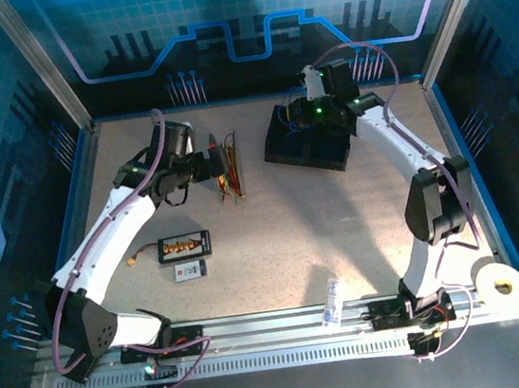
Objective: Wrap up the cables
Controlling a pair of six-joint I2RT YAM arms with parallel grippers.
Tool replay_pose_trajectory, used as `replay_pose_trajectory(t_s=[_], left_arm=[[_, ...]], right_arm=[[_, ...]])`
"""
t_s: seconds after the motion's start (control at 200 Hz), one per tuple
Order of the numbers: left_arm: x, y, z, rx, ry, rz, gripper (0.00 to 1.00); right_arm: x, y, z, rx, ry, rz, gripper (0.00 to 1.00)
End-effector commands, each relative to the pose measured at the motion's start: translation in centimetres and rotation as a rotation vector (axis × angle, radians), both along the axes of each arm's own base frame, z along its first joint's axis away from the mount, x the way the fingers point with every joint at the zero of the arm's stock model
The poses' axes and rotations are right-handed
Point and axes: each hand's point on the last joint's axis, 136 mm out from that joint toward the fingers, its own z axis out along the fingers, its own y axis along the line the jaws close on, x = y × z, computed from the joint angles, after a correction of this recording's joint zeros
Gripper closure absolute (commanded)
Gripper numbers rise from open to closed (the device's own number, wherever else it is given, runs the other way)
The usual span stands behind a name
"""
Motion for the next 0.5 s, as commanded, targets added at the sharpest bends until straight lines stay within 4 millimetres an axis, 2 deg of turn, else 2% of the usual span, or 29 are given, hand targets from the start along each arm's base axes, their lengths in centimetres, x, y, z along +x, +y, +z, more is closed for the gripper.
replay_pose_trajectory(t_s=[0.0, 0.205, 0.495], left_arm=[[-0.6, 0.9, 1.8, -0.011, -0.050, 0.027, 0.00], [-1.1, 1.0, 3.2, -0.030, -0.089, 0.018, 0.01], [-3.3, 0.0, 7.2, -0.094, -0.179, -0.068, 0.00]], right_arm=[[-1.8, 0.4, 3.4, 0.104, -0.049, 0.048, 1.00], [-6.0, -0.6, 5.4, 0.217, -0.057, 0.088, 1.00], [-13.3, -2.4, 6.6, 0.312, -0.058, 0.127, 1.00]])
